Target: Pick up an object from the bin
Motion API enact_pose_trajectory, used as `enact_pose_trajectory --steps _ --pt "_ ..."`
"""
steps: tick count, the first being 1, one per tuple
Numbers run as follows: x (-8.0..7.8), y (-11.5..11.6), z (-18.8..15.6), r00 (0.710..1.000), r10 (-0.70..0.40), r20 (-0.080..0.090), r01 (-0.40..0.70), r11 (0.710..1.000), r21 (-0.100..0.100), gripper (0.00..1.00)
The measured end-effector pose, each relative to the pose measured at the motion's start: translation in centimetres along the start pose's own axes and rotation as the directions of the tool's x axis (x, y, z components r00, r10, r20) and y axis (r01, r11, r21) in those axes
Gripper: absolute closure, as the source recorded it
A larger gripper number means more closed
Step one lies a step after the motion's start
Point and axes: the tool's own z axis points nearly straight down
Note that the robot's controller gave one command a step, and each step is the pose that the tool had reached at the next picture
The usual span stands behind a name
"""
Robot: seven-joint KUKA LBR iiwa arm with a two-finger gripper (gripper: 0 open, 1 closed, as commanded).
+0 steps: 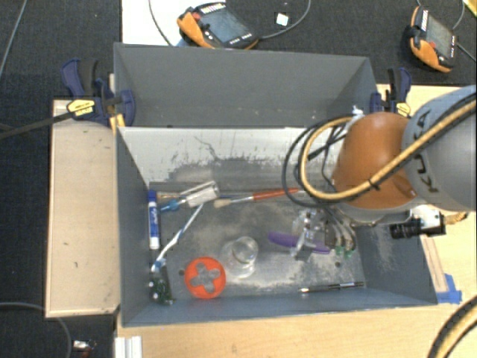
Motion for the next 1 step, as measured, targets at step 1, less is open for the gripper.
enact_pose_trajectory --steps 1 --pt "-0.05 0.01 -1.66 1.0 -0.002 0.002 0.002 1.0 -0.001 1.0"
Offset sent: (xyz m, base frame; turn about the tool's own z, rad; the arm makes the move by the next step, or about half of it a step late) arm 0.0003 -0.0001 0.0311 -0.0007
